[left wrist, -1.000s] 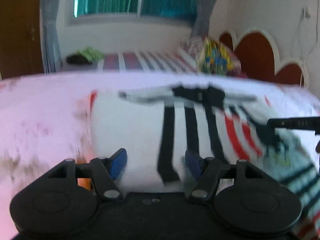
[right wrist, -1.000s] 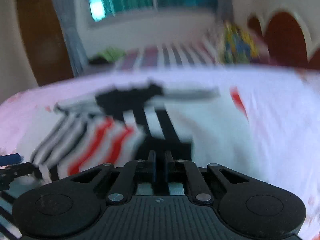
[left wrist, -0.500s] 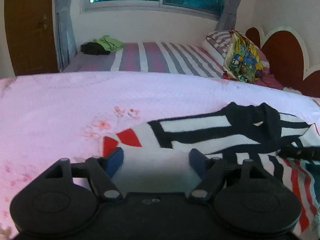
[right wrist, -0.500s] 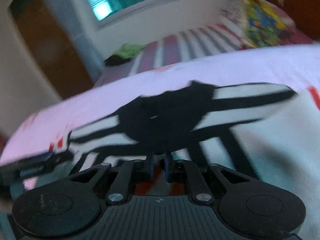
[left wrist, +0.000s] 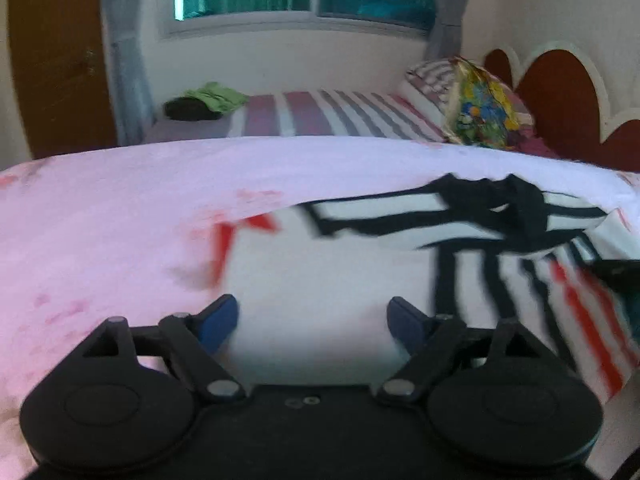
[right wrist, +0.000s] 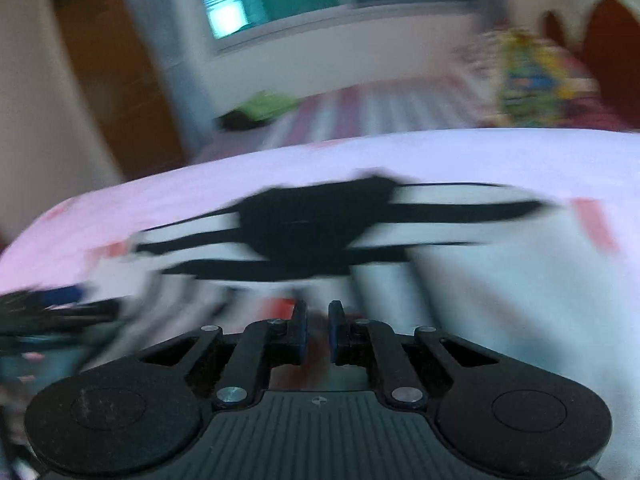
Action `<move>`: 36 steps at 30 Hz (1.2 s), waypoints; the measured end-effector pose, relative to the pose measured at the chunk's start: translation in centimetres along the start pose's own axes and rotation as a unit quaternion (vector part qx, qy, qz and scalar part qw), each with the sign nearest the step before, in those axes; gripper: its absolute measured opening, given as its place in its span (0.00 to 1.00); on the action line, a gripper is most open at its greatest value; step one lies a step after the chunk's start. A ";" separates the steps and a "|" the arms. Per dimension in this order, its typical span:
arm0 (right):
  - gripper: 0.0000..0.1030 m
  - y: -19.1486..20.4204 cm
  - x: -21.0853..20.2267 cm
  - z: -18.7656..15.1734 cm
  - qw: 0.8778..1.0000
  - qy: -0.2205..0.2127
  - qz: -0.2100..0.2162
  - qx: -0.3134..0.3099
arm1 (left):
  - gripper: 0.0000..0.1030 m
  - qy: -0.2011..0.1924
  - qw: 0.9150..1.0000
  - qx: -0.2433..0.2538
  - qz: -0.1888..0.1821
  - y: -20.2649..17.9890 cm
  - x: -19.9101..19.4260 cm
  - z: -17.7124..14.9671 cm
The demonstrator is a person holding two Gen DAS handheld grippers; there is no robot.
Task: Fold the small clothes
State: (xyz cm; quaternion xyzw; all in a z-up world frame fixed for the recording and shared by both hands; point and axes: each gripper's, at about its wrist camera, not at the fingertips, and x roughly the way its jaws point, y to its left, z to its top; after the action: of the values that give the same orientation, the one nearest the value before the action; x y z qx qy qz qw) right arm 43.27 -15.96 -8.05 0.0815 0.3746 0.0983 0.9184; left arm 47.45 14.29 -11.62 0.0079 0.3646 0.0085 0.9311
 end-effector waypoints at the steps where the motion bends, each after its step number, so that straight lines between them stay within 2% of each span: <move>1: 0.08 -1.6 -0.5 -0.1 1.000 -0.001 0.008 0.020 | 0.89 0.000 1.000 -0.008 0.002 0.5 -0.4 -0.2; 3: 0.08 -3.6 -1.5 0.5 0.998 0.003 0.023 0.052 | 0.77 -0.004 0.999 -0.045 -0.001 1.1 -1.4 -0.4; 4: 0.08 -4.0 -2.8 0.8 0.999 -0.017 0.011 0.050 | 0.75 -0.013 0.999 -0.047 0.006 0.8 -2.4 -0.3; 6: 0.08 -4.9 -5.2 0.9 0.998 -0.043 0.013 0.050 | 0.76 -0.037 0.999 -0.036 -0.002 -0.7 -4.5 -0.4; 9: 0.08 -6.2 -7.4 -0.2 0.996 -0.070 -0.028 0.041 | 0.83 -0.052 0.998 0.001 -0.026 -3.7 -5.8 -1.0; 10: 0.08 -7.1 -6.9 -0.5 0.997 -0.053 -0.036 0.048 | 0.84 -0.042 0.999 0.014 -0.027 -4.2 -5.2 -1.3; 11: 0.08 -7.5 -5.8 -0.7 0.997 -0.022 -0.048 0.054 | 0.86 -0.013 0.999 0.025 -0.028 -4.9 -4.1 -1.7; 12: 0.07 -8.0 -4.6 -1.0 0.997 0.012 -0.050 0.054 | 0.86 -0.005 0.999 0.031 -0.019 -5.4 -3.5 -2.1; 14: 0.08 -8.3 -5.4 -0.6 0.998 -0.002 -0.035 0.043 | 0.76 -0.020 0.999 0.020 -0.022 -6.1 -4.1 -1.5; 16: 0.08 -8.8 -6.6 0.1 0.998 -0.041 -0.032 0.034 | 0.78 -0.035 0.998 0.008 -0.043 -7.0 -4.3 -0.5; 17: 0.08 -9.1 -6.3 0.7 0.998 -0.047 -0.032 0.036 | 0.79 -0.040 0.998 0.010 -0.048 -7.8 -4.1 0.2; 22: 0.08 -10.9 -3.0 4.1 0.998 -0.049 -0.035 0.036 | 0.80 -0.035 0.997 0.034 -0.067 -13.7 -1.4 2.9; 25: 0.08 -11.3 -0.2 6.0 0.999 -0.038 -0.004 0.017 | 0.78 -0.008 0.998 0.032 -0.049 -16.3 1.5 3.4; 27: 0.08 -11.8 2.4 6.3 1.000 -0.004 -0.018 -0.001 | 0.84 -0.005 0.999 0.037 -0.015 -17.4 3.0 3.2; 28: 0.08 -12.8 3.5 6.1 1.000 -0.005 -0.012 0.003 | 0.86 -0.008 0.999 0.032 -0.004 -17.6 3.1 3.0; 30: 0.00 -15.0 3.2 6.1 0.999 -0.011 -0.005 0.034 | 0.86 -0.004 1.000 0.019 0.000 -17.5 3.3 3.0; 32: 0.00 -16.3 2.7 6.3 0.999 -0.009 0.005 0.054 | 0.86 -0.005 1.000 0.025 0.004 -17.5 3.2 2.9; 33: 0.00 -16.5 2.3 6.4 0.998 -0.007 -0.012 0.054 | 0.86 -0.003 1.000 0.027 0.007 -17.6 3.1 3.0; 34: 0.00 -16.6 1.5 6.4 0.998 -0.006 -0.021 0.050 | 0.80 -0.002 1.000 0.029 0.006 -17.7 2.8 3.2; 36: 0.00 -17.0 -1.0 5.8 0.998 -0.016 0.018 0.059 | 0.75 -0.008 0.999 0.031 0.006 -18.2 1.4 3.2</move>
State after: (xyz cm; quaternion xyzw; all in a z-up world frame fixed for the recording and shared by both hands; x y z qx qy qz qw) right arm 48.65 -33.06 -7.04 0.1435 0.3638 0.0913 0.9158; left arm 50.86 -3.93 -10.65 0.0393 0.3575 0.0025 0.9331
